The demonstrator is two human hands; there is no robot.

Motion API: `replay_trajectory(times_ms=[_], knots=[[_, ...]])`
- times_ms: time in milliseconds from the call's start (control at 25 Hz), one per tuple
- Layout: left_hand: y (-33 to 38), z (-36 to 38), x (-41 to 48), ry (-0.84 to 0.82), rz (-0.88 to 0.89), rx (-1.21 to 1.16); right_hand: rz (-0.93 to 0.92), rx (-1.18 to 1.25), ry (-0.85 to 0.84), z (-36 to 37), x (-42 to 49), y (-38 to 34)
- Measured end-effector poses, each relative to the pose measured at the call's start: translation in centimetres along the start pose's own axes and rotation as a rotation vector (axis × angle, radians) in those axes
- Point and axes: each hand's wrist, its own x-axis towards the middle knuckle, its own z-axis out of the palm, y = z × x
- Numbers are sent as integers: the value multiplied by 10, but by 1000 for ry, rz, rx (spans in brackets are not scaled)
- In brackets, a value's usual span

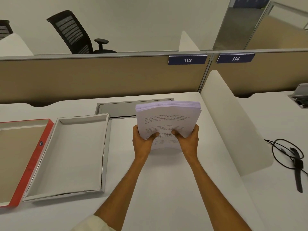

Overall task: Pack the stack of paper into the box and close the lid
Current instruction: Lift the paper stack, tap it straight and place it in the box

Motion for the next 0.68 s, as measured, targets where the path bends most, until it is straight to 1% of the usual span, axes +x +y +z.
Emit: replay_trajectory(times_ms=[320, 680], knots=[[-4, -4, 6, -44, -28, 64, 33, 4, 24, 2, 2, 6], [2, -2, 8, -17, -12, 52, 57, -25, 30, 9, 6, 4]])
